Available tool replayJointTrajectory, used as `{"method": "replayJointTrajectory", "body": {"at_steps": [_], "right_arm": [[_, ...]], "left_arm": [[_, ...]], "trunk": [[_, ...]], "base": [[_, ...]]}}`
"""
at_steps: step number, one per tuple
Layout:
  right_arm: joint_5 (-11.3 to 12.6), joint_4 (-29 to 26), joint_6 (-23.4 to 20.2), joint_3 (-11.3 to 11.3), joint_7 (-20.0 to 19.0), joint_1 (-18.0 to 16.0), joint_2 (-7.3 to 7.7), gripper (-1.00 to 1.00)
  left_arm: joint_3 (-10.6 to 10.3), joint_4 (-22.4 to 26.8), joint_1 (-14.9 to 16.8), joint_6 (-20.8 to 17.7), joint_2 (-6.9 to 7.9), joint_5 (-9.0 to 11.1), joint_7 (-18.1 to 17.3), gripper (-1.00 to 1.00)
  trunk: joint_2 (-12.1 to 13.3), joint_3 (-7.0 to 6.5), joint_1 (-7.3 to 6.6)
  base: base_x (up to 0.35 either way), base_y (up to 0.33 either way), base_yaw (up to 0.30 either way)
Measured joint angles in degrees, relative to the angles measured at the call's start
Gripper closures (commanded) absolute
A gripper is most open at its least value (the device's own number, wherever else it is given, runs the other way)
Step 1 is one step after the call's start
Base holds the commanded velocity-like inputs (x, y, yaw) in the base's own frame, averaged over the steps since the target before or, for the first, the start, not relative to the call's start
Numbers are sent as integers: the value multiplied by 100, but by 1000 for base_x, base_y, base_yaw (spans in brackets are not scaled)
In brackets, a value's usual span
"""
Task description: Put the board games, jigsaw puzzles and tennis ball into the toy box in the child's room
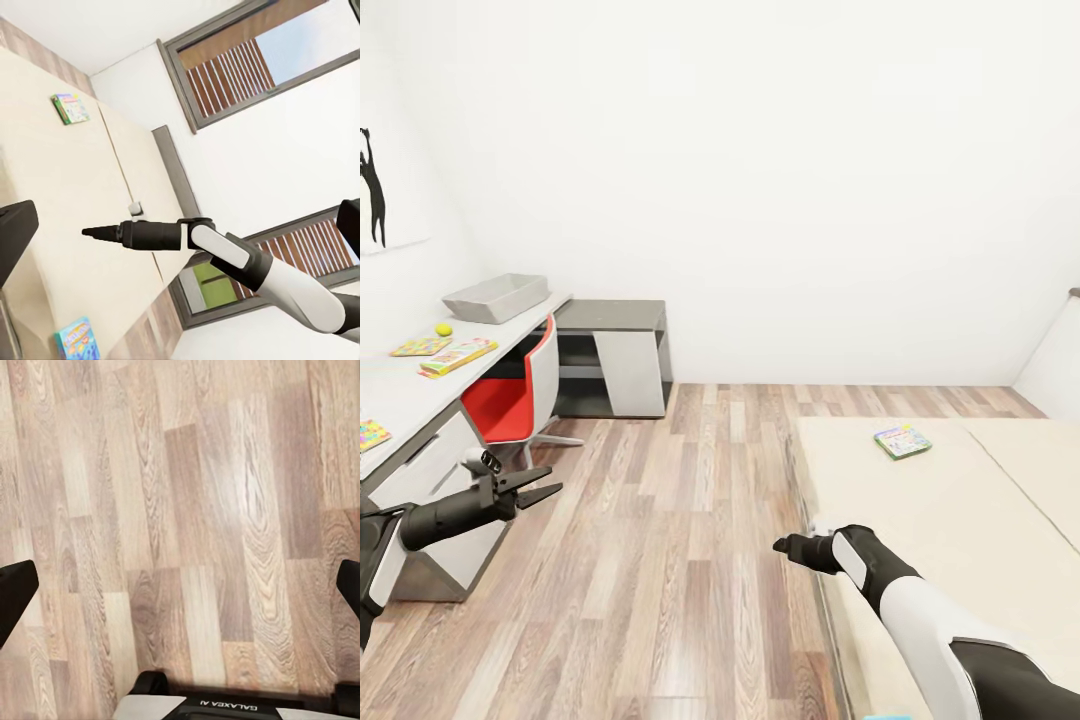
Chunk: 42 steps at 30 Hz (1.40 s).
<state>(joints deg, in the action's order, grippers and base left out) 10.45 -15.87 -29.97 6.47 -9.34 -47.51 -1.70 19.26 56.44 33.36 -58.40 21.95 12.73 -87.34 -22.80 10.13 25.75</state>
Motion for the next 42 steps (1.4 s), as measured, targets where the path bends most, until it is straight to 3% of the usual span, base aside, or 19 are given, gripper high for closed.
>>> {"method": "replayJointTrajectory", "body": {"at_steps": [20,42], "right_arm": [[-1,-3,-16,3,-8,0,6,-100],[1,-4,-19,8,-9,1,9,-100]], "left_arm": [[-1,-2,0,1,-7,2,0,-100],[-1,-2,2,3,-6,-3,-1,-100]], "trunk": [[0,0,0],[0,0,0]], "base": [[30,64,-12],[52,45,-261]]}}
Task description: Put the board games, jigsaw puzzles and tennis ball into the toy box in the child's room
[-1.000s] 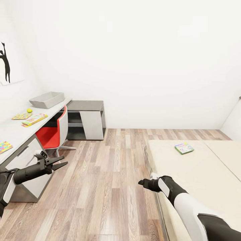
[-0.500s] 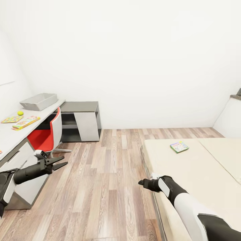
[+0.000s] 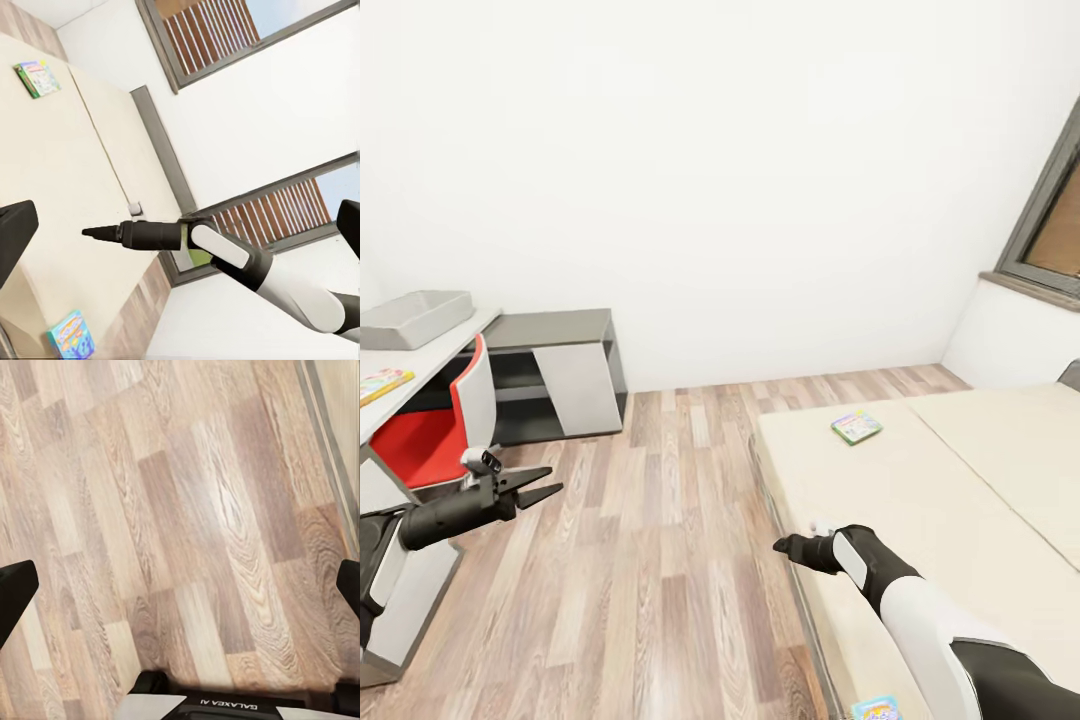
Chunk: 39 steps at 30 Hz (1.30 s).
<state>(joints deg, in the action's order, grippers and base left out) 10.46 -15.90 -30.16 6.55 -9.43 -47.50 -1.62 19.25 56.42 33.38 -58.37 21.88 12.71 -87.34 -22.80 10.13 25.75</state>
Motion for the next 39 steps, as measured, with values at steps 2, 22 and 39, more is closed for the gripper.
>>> {"method": "replayJointTrajectory", "body": {"at_steps": [2,22,39], "right_arm": [[0,0,0,-4,0,0,0,-100],[0,0,-1,-6,1,0,-6,-100],[-1,-2,-1,-2,1,0,-4,-100]], "left_arm": [[0,0,0,0,-1,-1,0,-100],[0,-1,0,-9,-2,2,-4,-100],[-1,-2,0,-7,3,2,0,-100]], "trunk": [[0,0,0],[0,0,0],[0,0,0]], "base": [[2,249,-282],[9,232,-282],[4,67,-282]]}}
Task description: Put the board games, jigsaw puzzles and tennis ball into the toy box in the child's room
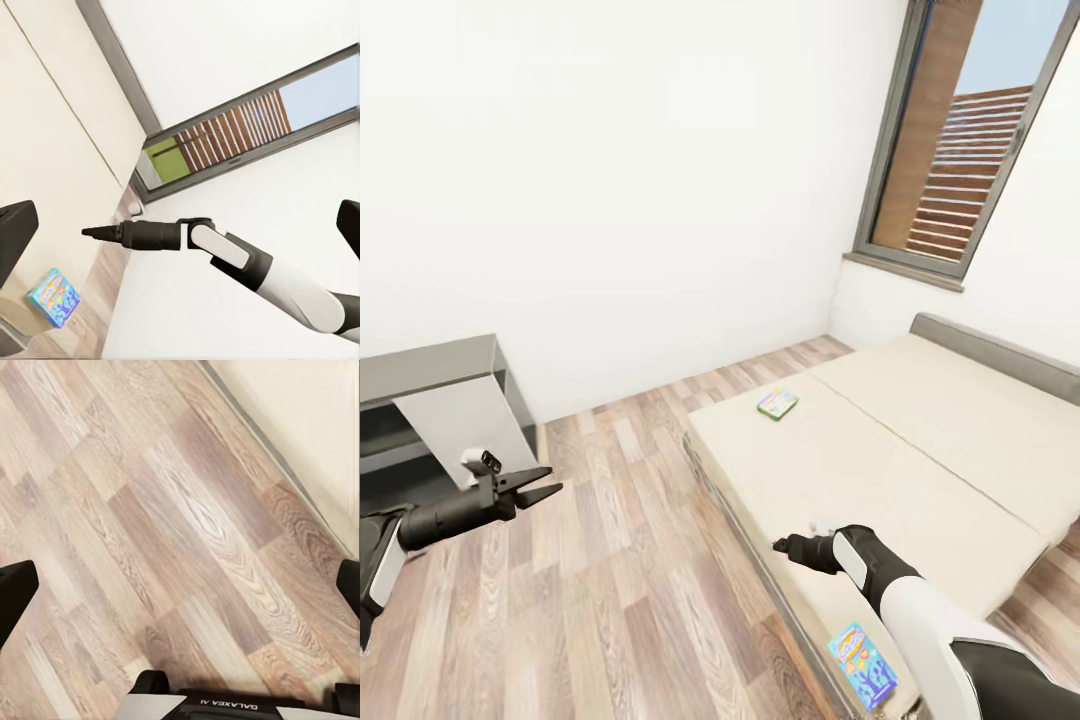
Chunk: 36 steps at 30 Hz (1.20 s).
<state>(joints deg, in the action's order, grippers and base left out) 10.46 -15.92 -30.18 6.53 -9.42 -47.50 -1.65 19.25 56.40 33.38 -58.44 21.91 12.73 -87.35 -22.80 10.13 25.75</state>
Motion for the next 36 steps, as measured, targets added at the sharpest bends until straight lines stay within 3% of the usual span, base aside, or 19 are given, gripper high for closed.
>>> {"method": "replayJointTrajectory", "body": {"at_steps": [16,36], "right_arm": [[-1,3,-8,5,0,0,-2,-100],[1,8,-7,1,-2,0,-5,-100]], "left_arm": [[0,0,0,6,-4,0,1,-100],[1,2,0,10,-6,-3,0,-100]], "trunk": [[0,0,0],[0,0,0]], "base": [[0,4,-282],[0,128,-282]]}}
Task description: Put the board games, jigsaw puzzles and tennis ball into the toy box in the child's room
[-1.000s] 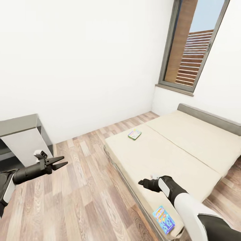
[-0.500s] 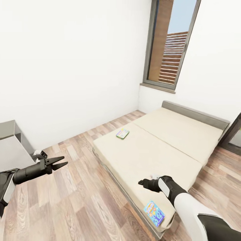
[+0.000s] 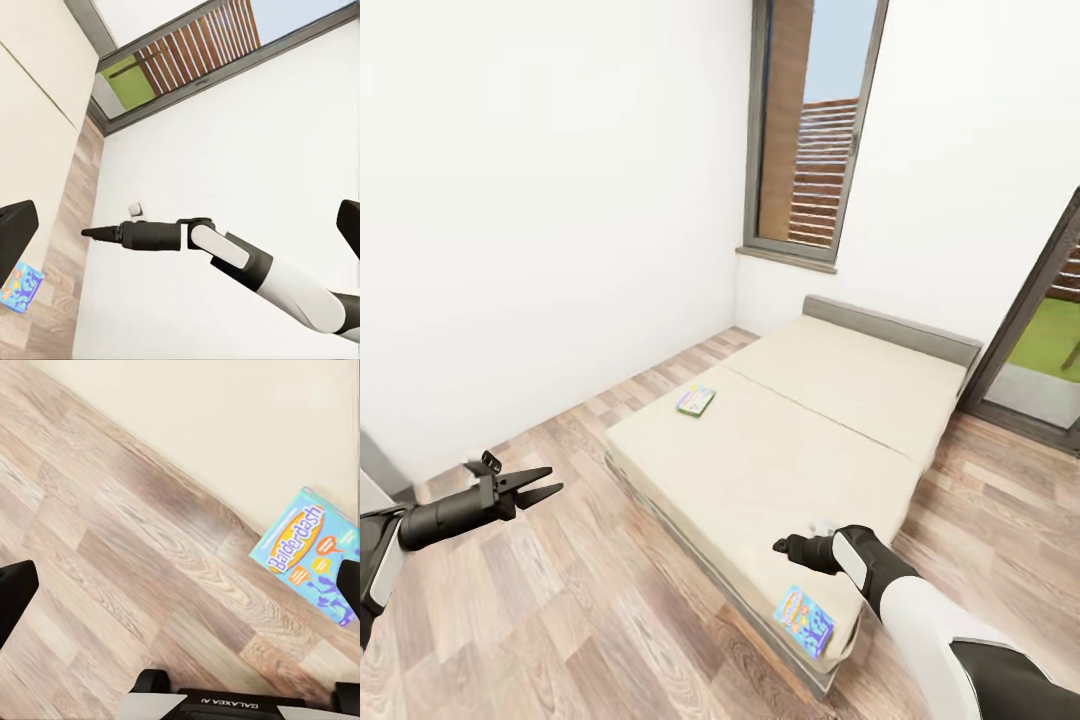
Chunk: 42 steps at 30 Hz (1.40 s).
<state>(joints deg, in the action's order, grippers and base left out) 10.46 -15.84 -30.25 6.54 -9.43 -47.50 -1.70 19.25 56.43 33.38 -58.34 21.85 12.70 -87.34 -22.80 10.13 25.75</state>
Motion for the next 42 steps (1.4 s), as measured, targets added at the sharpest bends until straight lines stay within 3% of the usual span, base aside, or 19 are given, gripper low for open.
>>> {"method": "replayJointTrajectory", "body": {"at_steps": [27,42], "right_arm": [[0,0,-1,2,1,0,0,-100],[1,0,6,-1,0,0,-36,-100]], "left_arm": [[0,-1,0,-3,0,2,0,-100],[0,0,0,-9,22,-1,-7,-100]], "trunk": [[0,0,0],[0,0,0]], "base": [[0,122,-283],[0,266,-284]]}}
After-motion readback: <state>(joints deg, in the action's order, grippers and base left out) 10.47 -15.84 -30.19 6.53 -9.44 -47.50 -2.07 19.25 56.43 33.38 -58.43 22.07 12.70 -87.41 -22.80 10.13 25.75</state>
